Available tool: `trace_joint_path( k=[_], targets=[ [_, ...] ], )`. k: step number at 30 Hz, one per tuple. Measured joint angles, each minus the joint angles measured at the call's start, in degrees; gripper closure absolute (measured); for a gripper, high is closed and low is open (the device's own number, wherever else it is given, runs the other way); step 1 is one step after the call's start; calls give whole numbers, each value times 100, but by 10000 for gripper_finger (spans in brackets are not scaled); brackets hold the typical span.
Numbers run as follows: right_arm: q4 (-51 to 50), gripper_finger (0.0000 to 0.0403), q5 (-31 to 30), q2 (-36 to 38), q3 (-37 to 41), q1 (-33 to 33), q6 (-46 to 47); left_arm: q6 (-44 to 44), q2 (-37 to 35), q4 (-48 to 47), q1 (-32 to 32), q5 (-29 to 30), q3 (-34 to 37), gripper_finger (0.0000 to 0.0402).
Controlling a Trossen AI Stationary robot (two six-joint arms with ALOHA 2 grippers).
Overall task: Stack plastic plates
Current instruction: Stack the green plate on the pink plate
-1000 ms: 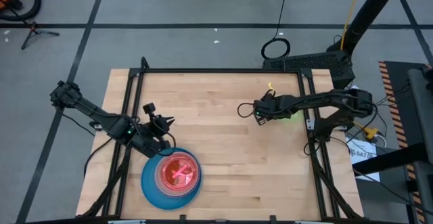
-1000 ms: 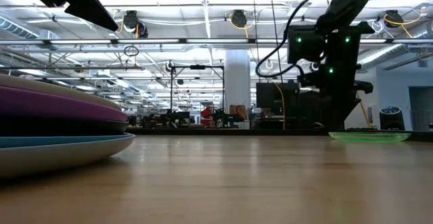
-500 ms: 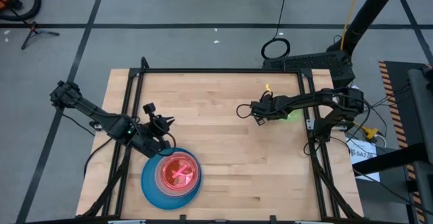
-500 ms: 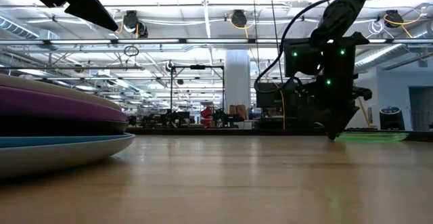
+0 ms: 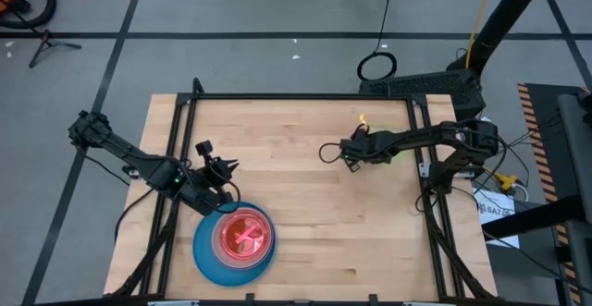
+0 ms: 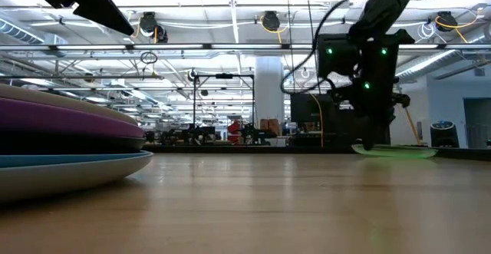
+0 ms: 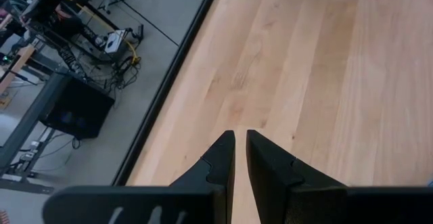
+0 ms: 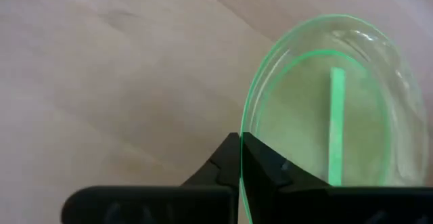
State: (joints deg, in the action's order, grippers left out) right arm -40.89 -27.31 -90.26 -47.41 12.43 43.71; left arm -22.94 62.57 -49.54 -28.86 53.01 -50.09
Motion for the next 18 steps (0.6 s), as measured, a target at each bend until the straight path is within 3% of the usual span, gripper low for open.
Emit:
trace_joint_path(
  k=[10, 18],
  targets=[
    [546, 401, 66, 0, -1185, -1073, -1421, -33, 0, 2, 2, 0, 0, 355],
    [2104, 402, 980, -189, -2055, -2160, -3096, -79, 0, 9, 0, 0, 0, 355]
  ],
)
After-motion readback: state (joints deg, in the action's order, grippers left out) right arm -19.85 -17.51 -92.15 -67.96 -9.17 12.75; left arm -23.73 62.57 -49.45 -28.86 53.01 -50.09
